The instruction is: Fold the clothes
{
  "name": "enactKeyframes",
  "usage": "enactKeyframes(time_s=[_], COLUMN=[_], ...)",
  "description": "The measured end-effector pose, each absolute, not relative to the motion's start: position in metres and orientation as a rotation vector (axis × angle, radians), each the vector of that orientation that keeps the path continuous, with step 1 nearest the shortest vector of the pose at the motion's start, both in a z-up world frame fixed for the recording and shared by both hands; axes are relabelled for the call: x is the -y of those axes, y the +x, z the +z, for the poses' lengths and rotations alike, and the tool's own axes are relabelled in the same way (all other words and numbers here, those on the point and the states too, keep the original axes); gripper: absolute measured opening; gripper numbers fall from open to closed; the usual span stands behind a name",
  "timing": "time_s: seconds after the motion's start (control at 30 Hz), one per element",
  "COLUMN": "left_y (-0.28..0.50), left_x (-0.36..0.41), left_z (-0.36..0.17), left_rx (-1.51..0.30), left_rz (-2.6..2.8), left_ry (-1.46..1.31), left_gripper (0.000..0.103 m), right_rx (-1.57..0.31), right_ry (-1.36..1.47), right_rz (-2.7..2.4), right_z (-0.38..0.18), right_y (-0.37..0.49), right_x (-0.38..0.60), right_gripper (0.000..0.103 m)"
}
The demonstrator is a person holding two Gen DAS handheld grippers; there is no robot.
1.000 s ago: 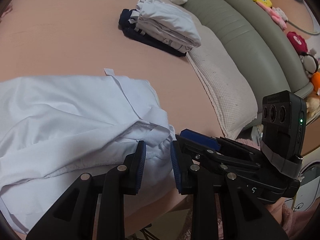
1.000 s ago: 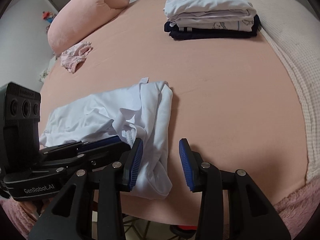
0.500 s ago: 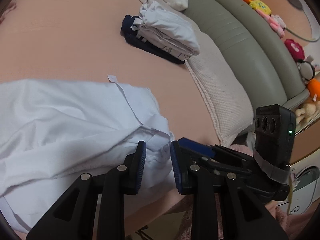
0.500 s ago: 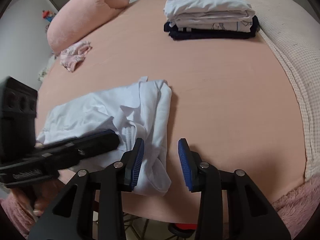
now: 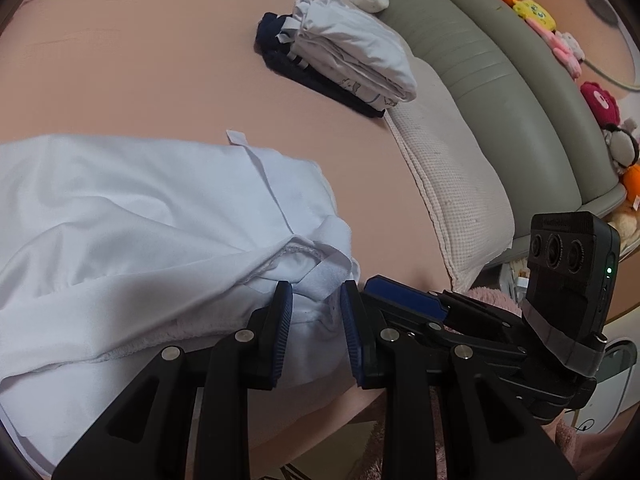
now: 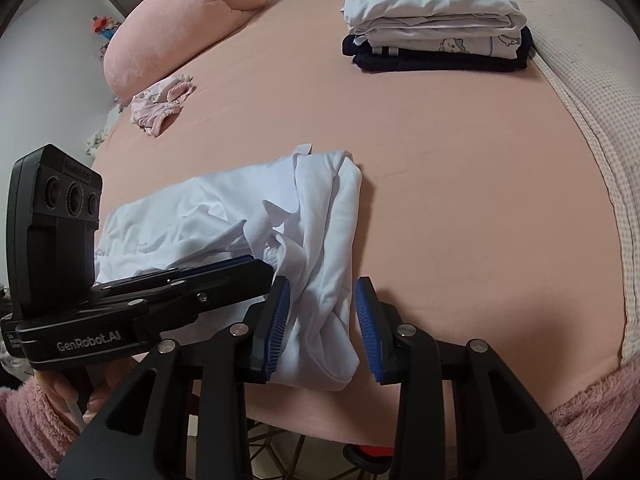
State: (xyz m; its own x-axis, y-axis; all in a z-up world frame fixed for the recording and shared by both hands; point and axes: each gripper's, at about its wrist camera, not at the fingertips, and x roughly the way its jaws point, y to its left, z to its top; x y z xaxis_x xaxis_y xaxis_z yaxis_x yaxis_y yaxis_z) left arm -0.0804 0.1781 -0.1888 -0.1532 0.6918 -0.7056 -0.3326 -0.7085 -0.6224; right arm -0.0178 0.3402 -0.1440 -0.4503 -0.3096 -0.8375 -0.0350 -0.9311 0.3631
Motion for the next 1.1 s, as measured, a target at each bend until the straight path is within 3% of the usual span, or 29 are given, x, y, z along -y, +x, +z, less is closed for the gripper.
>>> enactKeyframes(time_s=[0.43,0.53,0.8,0.83,1.1], left_y=[-0.078,-0.077,-0.075,-0.074,-0.067], left_x=[-0.172,-0.169,-0.181,-0.184,-0.158], left_z=[-0.191,-0.192,-0.195,-0.194,-0.159], left_rx=[0.466,0.485,0.436,0.413,0.289], left_rz=[1.900,1.892,1.919,1.926,2.048], left_ry=[-1.424,-1.422,-1.422,-1.419,-1.347], left_gripper=[0.025,0.025,0.023,0.023,0.024], right_rx=[0.353,0.406,0.442,0.429,0.503], right_ry=[1.593,1.553,1.499,1.491,1.433], right_rz=[-2.509,-2.482,-2.469,-2.478,-2.593], right_z=[-0.151,-0.149,-0.141,-0.139,-0.124], right_y=[-0.027,-0.026,-0.019,-0.018,-0.009], right_x=[-0.327,-0.330,-0.333,-0.331,-0.349], right_gripper=[0.035,0.022,0.022,0.017,0.029])
